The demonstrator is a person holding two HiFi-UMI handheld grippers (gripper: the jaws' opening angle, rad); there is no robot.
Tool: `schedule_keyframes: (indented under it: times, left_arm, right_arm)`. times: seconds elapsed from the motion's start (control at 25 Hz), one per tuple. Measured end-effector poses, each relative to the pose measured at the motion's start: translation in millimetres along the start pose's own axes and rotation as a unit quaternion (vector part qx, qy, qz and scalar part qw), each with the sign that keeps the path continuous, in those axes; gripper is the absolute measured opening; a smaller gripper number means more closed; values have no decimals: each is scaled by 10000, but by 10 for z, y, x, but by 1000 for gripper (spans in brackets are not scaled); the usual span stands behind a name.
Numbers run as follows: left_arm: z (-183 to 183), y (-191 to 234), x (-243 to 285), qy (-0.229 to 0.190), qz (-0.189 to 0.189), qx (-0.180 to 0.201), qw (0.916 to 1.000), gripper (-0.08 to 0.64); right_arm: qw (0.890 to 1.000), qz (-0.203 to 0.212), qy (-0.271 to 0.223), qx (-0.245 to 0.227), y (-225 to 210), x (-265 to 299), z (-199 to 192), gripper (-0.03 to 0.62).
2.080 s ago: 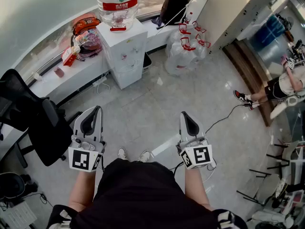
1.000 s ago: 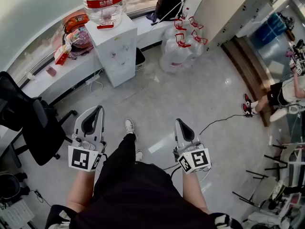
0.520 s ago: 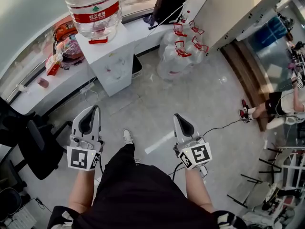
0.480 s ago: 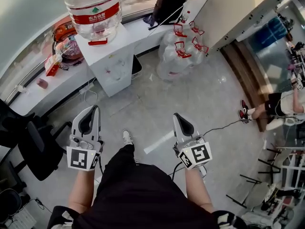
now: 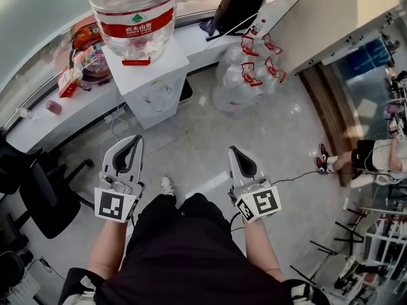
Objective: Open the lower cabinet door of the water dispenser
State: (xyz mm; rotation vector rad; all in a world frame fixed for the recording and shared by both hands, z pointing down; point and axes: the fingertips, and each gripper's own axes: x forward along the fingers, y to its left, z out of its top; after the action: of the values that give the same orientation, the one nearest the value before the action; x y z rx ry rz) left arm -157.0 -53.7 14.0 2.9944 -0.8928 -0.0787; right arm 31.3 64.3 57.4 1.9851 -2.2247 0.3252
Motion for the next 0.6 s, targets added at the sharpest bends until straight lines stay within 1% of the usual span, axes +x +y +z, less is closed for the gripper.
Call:
schedule_keyframes:
  times: [0.08, 0.16, 0.24, 0.32, 0.44, 0.6]
  left_arm:
    - [37, -18, 73, -32, 16, -24, 10000, 8]
    - [61, -55, 134, -14, 17, 100, 9999, 8]
    - [61, -94, 180, 63, 35, 232, 9997, 8]
    - [74, -119, 229, 99, 113, 317, 9994, 8]
    - [81, -151, 312, 124, 346, 399, 9985, 8]
    - [46, -150, 458, 195, 799, 388, 9959, 8]
  right_arm:
    - [10000, 38, -21, 37, -66, 77, 17, 4]
    - [10000, 74, -46, 18, -134, 152, 35, 5]
    - [9998, 121, -47, -121, -172, 223, 62, 5]
    - [9994, 254, -51, -225, -203, 309, 84, 5]
    - [9984, 545, -50, -168, -304, 462, 57, 5]
    - [9928, 1146, 46, -357, -465, 726, 39, 5]
